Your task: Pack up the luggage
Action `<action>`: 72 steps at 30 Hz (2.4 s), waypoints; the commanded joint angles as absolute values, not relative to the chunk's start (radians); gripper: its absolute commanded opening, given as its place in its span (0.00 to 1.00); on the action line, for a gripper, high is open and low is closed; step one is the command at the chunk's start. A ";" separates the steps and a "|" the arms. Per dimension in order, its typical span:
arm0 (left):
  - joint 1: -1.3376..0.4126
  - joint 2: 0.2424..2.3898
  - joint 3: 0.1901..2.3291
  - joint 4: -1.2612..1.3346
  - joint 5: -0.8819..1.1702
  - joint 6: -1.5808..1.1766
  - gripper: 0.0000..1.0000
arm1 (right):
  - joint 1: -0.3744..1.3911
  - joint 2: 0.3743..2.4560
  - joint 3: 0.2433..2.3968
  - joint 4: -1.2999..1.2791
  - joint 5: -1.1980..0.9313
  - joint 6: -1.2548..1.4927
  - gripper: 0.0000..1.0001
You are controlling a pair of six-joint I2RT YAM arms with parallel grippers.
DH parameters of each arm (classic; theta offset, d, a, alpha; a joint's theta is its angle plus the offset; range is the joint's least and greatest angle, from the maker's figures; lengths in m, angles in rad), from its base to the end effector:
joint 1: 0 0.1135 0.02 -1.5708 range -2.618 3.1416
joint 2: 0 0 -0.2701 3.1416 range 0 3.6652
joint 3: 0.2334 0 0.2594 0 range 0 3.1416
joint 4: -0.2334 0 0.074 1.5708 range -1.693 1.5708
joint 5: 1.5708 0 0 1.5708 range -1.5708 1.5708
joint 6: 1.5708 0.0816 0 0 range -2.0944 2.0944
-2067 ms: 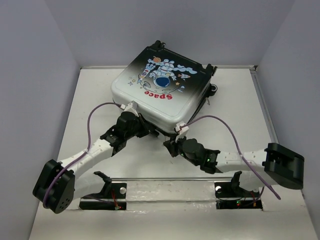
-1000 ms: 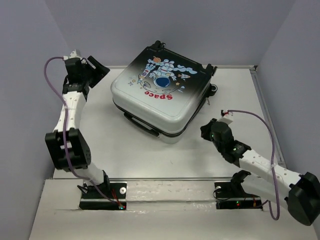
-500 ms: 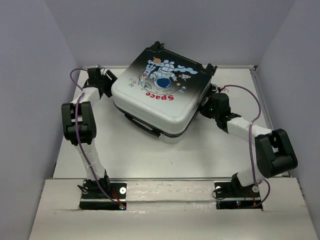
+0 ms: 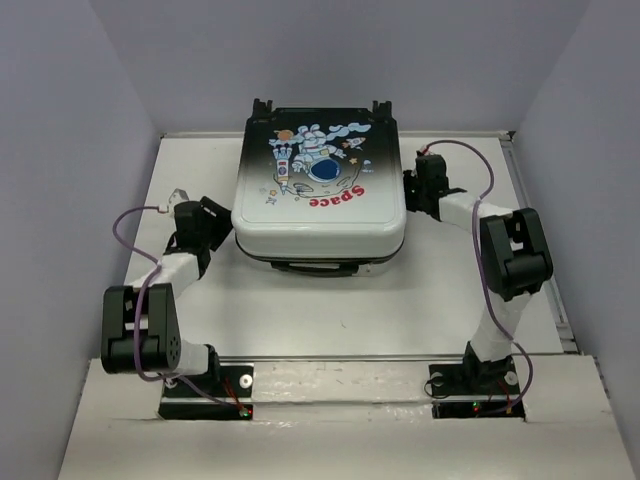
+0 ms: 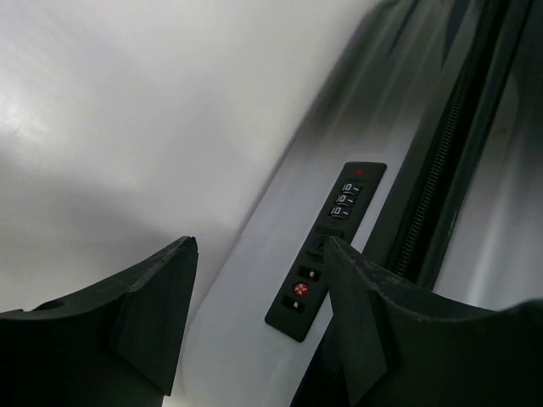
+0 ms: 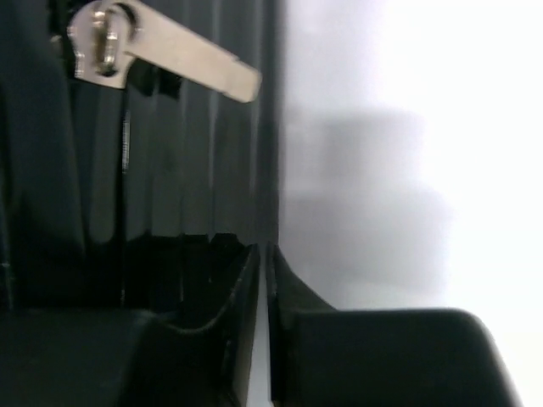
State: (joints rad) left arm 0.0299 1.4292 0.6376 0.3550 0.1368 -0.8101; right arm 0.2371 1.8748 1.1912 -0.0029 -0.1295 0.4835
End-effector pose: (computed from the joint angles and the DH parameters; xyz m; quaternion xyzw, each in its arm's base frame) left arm 0.3424 -0.0009 0.1780 -0.3096 0.7833 -0.2571 0.4737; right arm 0.4390 0.1169 0.1601 0.0834 0.8985 0.2053 0.3790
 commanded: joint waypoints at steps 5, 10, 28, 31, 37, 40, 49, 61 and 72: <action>-0.147 1.016 0.353 0.336 0.275 -0.811 0.72 | 0.359 1.957 1.600 -0.127 -0.615 0.486 0.46; -0.146 0.812 0.377 0.174 0.239 -0.778 0.74 | 0.331 1.988 1.750 -0.268 -0.545 0.482 0.71; -0.133 0.710 0.459 0.058 0.247 -0.707 0.78 | 0.121 1.475 1.496 -0.386 -0.393 0.244 0.35; -0.132 0.681 0.469 0.034 0.236 -0.686 0.78 | 0.121 1.219 1.207 -0.192 -0.448 0.285 0.07; -0.115 0.673 0.451 0.009 0.273 -0.640 0.77 | 0.140 0.657 0.557 0.153 -0.496 0.428 0.07; -0.112 0.672 0.445 0.018 0.313 -0.652 0.77 | 0.140 0.630 0.418 0.175 -0.489 0.411 0.07; -0.110 0.655 0.463 0.002 0.318 -0.647 0.77 | 0.140 0.839 0.238 0.583 -0.555 0.385 0.47; -0.109 0.638 0.434 0.009 0.350 -0.666 0.76 | 0.140 1.204 0.293 0.859 -0.574 0.321 0.48; -0.109 0.640 0.423 0.015 0.357 -0.672 0.76 | 0.140 1.307 0.321 1.005 -0.604 0.310 0.43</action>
